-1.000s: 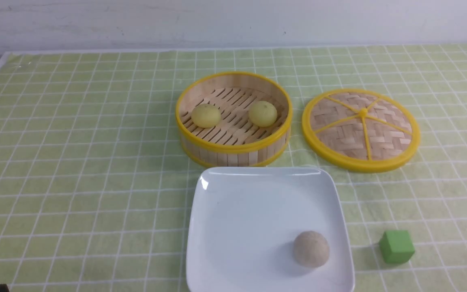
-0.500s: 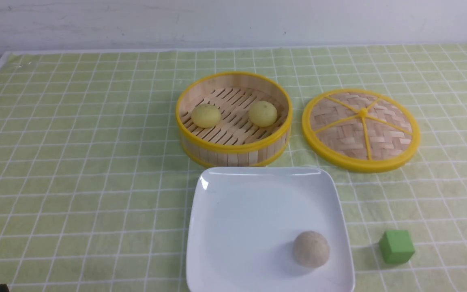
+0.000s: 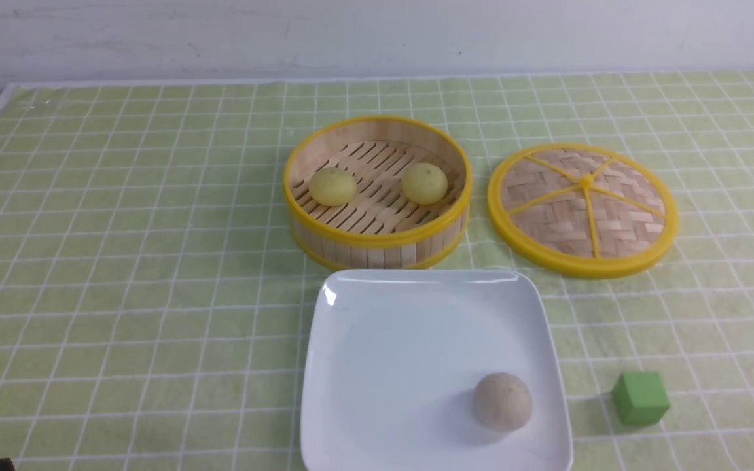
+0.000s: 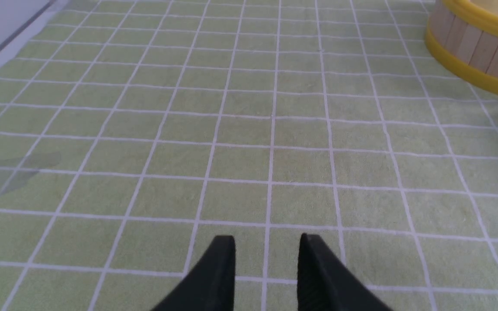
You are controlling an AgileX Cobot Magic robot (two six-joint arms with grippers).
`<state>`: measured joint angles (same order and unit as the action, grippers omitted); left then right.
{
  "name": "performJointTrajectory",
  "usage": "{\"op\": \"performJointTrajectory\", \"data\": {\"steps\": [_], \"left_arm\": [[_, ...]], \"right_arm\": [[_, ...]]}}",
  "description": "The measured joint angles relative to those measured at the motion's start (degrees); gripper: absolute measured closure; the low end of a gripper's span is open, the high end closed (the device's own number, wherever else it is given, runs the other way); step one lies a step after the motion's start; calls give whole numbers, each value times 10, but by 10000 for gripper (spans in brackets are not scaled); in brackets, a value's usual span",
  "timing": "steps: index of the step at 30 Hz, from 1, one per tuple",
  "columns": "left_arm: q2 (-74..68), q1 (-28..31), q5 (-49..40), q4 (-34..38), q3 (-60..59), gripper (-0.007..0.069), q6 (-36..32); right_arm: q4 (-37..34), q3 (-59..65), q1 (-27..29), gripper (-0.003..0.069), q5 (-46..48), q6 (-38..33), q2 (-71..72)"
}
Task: Put the steamed buns into the plate on the green tablecloth.
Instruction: 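Reach toward a bun in the bamboo steamer with the right gripper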
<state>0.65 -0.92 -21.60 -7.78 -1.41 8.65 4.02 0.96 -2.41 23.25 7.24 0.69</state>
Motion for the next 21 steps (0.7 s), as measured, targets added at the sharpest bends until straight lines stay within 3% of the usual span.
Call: {"op": "performJointTrajectory", "data": {"steps": [8, 11, 17, 21], "left_arm": [[0, 0, 0, 3, 0, 384, 9], [0, 0, 4, 78, 0, 384, 84], [0, 0, 3, 302, -2, 384, 312], [0, 0, 6, 338, -2, 384, 378]], "right_arm": [[5, 1, 0, 419, -6, 7, 0], [-66, 4, 0, 419, -20, 79, 0], [-242, 5, 0, 419, -27, 254, 0], [-268, 5, 0, 419, -38, 276, 0]]}}
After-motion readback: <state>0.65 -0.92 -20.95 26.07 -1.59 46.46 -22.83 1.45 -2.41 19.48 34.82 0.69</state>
